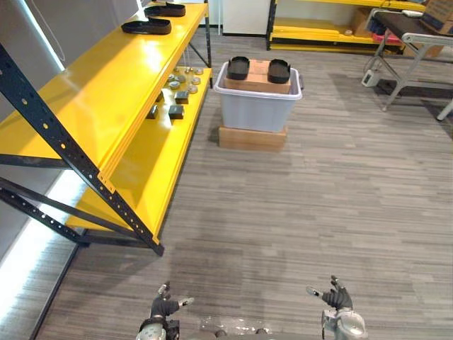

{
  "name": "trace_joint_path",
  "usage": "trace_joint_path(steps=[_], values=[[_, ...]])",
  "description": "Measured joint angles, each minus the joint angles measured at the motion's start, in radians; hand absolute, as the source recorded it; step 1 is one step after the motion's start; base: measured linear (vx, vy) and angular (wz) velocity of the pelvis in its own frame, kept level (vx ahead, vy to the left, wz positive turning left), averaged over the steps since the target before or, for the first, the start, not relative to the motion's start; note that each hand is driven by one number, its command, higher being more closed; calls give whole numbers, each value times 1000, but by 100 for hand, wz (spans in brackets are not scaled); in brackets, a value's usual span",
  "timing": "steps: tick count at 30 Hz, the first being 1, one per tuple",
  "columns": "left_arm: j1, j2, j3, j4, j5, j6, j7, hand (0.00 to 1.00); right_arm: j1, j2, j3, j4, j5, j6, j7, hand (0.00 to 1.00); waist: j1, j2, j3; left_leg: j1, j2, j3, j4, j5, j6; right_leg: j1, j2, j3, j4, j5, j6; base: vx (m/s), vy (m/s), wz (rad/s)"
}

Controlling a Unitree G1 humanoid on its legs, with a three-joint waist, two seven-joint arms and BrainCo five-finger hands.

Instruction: Walk over and take plastic housings, then place them on the shelf

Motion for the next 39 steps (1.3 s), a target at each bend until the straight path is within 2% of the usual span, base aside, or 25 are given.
trace_joint_path(steps=[4, 10, 23, 30, 33, 34, 35, 36, 37, 39], values=[[15, 1, 2, -62, 24, -1, -1, 0, -2, -13, 1, -15, -24, 0, 3, 0, 0, 11, 6, 5, -1, -8, 0, -3, -5, 5, -2, -9, 0, -4, 6, 8, 0, 4], [30, 0, 21, -96, 23, 0, -1, 0, -1, -32, 1, -15, -29, 1, 19, 0, -2, 12, 9, 4, -1, -8, 0, -4, -6, 3, -3, -8, 1, -4, 6, -16, -2, -1], [38, -12, 58, -146, -30, 3, 5, 0, -5, -30, -5, -14, 34, 10, 9, 0, -4, 17, 12, -30, 8, 21, 5, -10, -9, -44, 5, 17, 5, -3, 4, -33, -5, -7], [35, -21, 70, -224, -50, 3, 8, 0, -45, -30, -16, -13, 62, 10, -8, 0, -1, 33, 20, -86, 27, 70, 136, -113, 9, -62, 21, 68, 17, -20, 15, 75, 42, -24], [25, -23, 71, -248, -54, 2, 11, 0, -64, -28, -41, -12, 82, 11, -11, 0, 0, 39, 31, -128, 23, 90, 214, -175, 25, -172, 12, 83, 244, -135, 51, 98, 73, -18], [28, -24, 71, -255, -55, 2, 19, 0, -69, -26, -41, -12, 84, 12, -12, 0, 0, 37, 41, -122, 17, 99, 234, -200, 40, -237, 5, 82, 397, -175, 76, 116, 84, -15], [27, -21, 70, -256, -55, 3, 25, 0, -78, -20, -40, -12, 87, 18, -14, 0, -3, 36, 66, -100, 11, 97, 248, -222, 52, -312, -8, 65, 587, -185, 93, 130, 86, -7], [26, -17, 67, -257, -55, 4, 25, 0, -77, -16, -39, -11, 89, 22, -15, 0, -5, 28, 76, -82, 4, 95, 249, -232, 56, -345, -22, 46, 669, -198, 96, 243, 85, 1], [31, -13, 65, -256, -55, 7, 27, 0, -76, -11, -36, -11, 89, 33, -18, 0, -5, 27, 87, -49, -1, 94, 251, -263, 62, -399, -47, -4, 733, -232, 71, 243, 67, -5], [29, -12, 56, -256, -55, 9, 29, 0, -84, -10, -29, -12, 89, 36, -24, 0, -3, 29, 91, -25, -1, 84, 241, -283, 56, -456, -56, -47, 695, -239, 61, 356, 61, 8]])
